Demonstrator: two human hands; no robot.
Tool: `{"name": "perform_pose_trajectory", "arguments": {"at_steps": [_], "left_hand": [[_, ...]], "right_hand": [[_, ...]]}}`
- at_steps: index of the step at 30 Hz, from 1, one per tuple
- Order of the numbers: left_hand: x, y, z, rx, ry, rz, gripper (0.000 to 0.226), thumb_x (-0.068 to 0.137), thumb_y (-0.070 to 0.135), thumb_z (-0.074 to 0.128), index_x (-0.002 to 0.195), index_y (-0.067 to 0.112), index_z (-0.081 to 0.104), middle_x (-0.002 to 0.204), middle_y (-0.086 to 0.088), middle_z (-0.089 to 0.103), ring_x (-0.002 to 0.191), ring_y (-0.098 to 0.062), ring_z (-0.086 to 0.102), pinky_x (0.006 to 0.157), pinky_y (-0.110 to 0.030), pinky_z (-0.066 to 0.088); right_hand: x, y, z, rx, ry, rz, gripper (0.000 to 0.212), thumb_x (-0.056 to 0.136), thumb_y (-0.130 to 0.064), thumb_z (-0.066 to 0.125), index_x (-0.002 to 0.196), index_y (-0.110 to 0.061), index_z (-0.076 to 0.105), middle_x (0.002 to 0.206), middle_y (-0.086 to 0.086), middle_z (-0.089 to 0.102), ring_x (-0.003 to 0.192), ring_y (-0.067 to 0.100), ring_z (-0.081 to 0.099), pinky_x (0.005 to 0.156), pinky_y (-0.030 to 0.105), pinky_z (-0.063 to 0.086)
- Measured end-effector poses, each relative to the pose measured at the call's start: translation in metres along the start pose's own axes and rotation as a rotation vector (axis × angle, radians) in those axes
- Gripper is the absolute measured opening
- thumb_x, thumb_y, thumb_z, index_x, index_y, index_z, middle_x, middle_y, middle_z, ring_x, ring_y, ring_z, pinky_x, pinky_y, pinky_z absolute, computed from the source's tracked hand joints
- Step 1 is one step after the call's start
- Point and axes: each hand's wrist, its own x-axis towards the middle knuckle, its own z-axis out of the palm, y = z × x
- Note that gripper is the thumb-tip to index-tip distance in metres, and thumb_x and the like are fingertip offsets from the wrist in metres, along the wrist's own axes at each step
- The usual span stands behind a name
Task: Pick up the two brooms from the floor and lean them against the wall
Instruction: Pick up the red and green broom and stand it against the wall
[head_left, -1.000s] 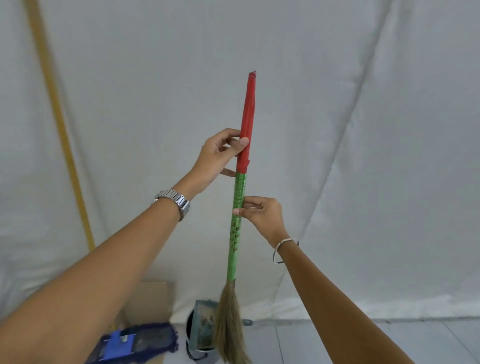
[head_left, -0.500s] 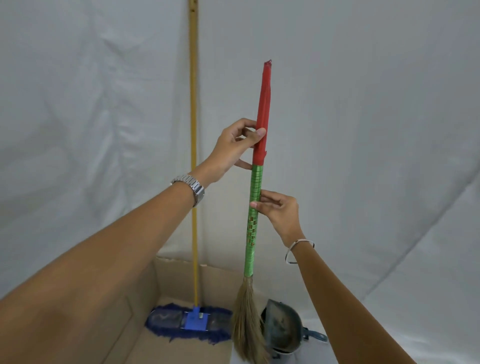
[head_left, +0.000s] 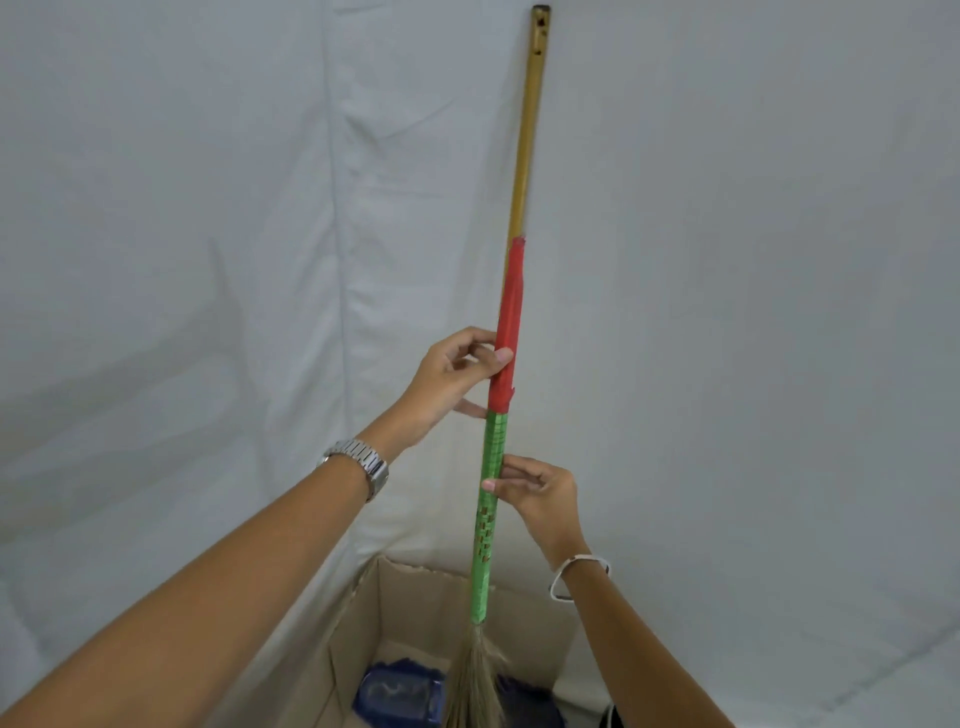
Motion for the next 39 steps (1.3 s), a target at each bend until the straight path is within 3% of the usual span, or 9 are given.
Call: {"name": "perform_pose_trajectory", "arguments": {"at_steps": [6,12,19,23,27,30,32,36,39], "left_hand": [[0.014,-0.046,-0.059,-0.012,0.105,-0.058,0.009,0.089,0.014,0.059,0.097,0.014,0.062,0.078,0.002,0.058,0.077,-0.007,0.070,0.057,-0.036,0.061],[0.040,-0.134,-0.120,-0.019,0.168,-0.176,0.018,0.088,0.013,0.059,0.105,0.009,0.061,0.083,0.000,0.058,0.078,-0.006,0.070,0.061,-0.037,0.061],[0.072,-0.267,-0.183,-0.085,0.225,-0.288,0.021,0.088,0.014,0.060,0.108,0.010,0.064,0.087,-0.002,0.064,0.081,-0.007,0.070,0.065,-0.032,0.060],[0.089,-0.327,-0.212,-0.095,0.203,-0.338,0.025,0.087,0.018,0.062,0.111,0.010,0.064,0.095,-0.006,0.067,0.089,-0.015,0.069,0.074,-0.037,0.060],[0.098,-0.363,-0.225,-0.071,0.362,-0.288,0.019,0.083,0.015,0.066,0.100,0.024,0.064,0.096,0.000,0.069,0.089,-0.017,0.067,0.069,-0.034,0.060],[0.103,-0.380,-0.234,0.025,0.453,-0.199,0.026,0.080,0.012,0.070,0.101,0.026,0.062,0.100,0.003,0.067,0.094,-0.012,0.064,0.078,-0.033,0.057],[0.103,-0.385,-0.235,0.098,0.479,-0.157,0.032,0.080,0.011,0.070,0.104,0.029,0.059,0.106,0.008,0.065,0.102,-0.009,0.062,0.089,-0.024,0.051],[0.103,-0.392,-0.231,0.193,0.556,-0.076,0.037,0.083,0.002,0.066,0.111,0.025,0.059,0.112,0.003,0.065,0.106,-0.005,0.061,0.086,-0.016,0.051],[0.105,-0.394,-0.228,0.212,0.576,-0.047,0.037,0.083,-0.003,0.063,0.114,0.017,0.060,0.114,-0.001,0.063,0.106,0.002,0.058,0.079,-0.016,0.054]], "right_hand": [[0.045,0.030,0.058,-0.042,-0.103,0.065,0.034,0.058,0.003,0.082,0.071,-0.028,0.072,0.074,0.004,0.073,0.074,0.022,0.069,0.075,0.035,0.058],[0.099,0.099,0.122,-0.106,-0.131,0.152,0.037,0.057,0.002,0.082,0.066,-0.032,0.070,0.066,-0.011,0.071,0.061,0.001,0.067,0.064,0.012,0.053],[0.169,0.200,0.198,-0.198,-0.137,0.269,0.040,0.059,0.009,0.078,0.054,-0.029,0.068,0.052,-0.017,0.069,0.057,0.002,0.067,0.058,0.010,0.051],[0.199,0.246,0.232,-0.330,-0.113,0.273,0.041,0.063,0.003,0.078,0.056,-0.035,0.065,0.048,-0.023,0.065,0.055,-0.007,0.063,0.057,0.005,0.048],[0.216,0.270,0.262,-0.525,-0.049,0.257,0.015,0.070,-0.017,0.074,0.083,-0.026,0.073,0.076,-0.010,0.074,0.073,0.009,0.066,0.066,0.019,0.050],[0.230,0.284,0.279,-0.545,-0.049,0.286,0.026,0.079,-0.010,0.065,0.103,-0.018,0.069,0.097,0.002,0.074,0.085,0.020,0.069,0.080,0.033,0.056],[0.236,0.293,0.285,-0.489,-0.070,0.282,0.035,0.079,0.001,0.060,0.108,-0.018,0.067,0.101,0.007,0.073,0.085,0.022,0.069,0.079,0.041,0.057],[0.240,0.301,0.285,-0.487,-0.150,0.251,0.046,0.081,0.007,0.052,0.114,-0.023,0.064,0.103,0.000,0.072,0.085,0.019,0.069,0.083,0.037,0.056],[0.238,0.300,0.279,-0.554,-0.226,0.241,0.048,0.086,-0.001,0.050,0.121,-0.035,0.056,0.114,-0.010,0.067,0.097,0.011,0.066,0.088,0.030,0.053]]}}
